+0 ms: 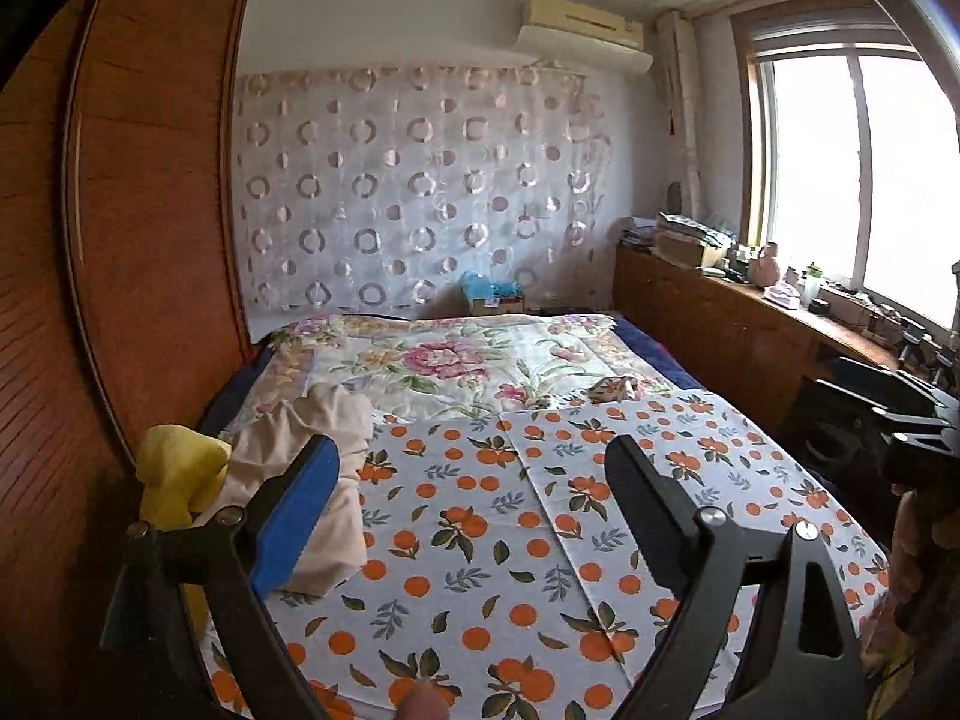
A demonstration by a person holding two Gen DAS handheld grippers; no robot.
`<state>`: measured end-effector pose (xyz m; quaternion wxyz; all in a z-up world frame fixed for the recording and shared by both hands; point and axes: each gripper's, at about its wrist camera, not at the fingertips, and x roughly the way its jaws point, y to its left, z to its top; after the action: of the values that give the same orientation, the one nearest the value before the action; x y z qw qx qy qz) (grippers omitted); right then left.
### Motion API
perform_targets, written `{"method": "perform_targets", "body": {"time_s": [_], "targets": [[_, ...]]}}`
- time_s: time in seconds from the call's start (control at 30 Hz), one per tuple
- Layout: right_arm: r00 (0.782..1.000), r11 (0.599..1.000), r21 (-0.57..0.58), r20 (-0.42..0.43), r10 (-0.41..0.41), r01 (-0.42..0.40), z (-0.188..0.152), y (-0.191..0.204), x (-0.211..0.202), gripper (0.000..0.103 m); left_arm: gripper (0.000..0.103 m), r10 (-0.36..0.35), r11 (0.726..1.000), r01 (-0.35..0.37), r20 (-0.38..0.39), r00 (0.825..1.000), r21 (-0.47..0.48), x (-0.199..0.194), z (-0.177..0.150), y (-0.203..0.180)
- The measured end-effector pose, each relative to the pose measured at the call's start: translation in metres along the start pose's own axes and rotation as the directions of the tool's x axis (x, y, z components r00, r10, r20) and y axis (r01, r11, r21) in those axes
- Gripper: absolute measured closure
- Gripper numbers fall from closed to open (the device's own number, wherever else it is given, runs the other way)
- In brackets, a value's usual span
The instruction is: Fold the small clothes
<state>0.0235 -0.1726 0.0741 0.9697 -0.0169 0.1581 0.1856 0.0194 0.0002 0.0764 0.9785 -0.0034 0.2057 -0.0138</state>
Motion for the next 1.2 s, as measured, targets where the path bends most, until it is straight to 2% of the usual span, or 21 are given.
{"method": "perform_targets", "body": {"time_s": [0.13,0.47,1.2], "targets": [[1.000,1.000,0.008,0.011,-0.009,0.009,-0.005,0.003,0.002,0.017,0.012,0.033,0.999,-0.033,0.004,0.999,0.003,-0.001,0.000,-0.005],[1.000,1.000,0.019,0.013,-0.019,0.019,-0.014,-0.004,0.001,0.017,0.012,0.027,1.000,-0.027,0.004,1.000,0.002,-0.001,-0.004,-0.008],[1.000,1.000,0.012,0.004,-0.022,0.022,-0.010,-0.023,-0.007,0.017,0.012,0.031,0.999,-0.031,0.012,0.999,-0.012,-0.002,-0.004,-0.009]]}}
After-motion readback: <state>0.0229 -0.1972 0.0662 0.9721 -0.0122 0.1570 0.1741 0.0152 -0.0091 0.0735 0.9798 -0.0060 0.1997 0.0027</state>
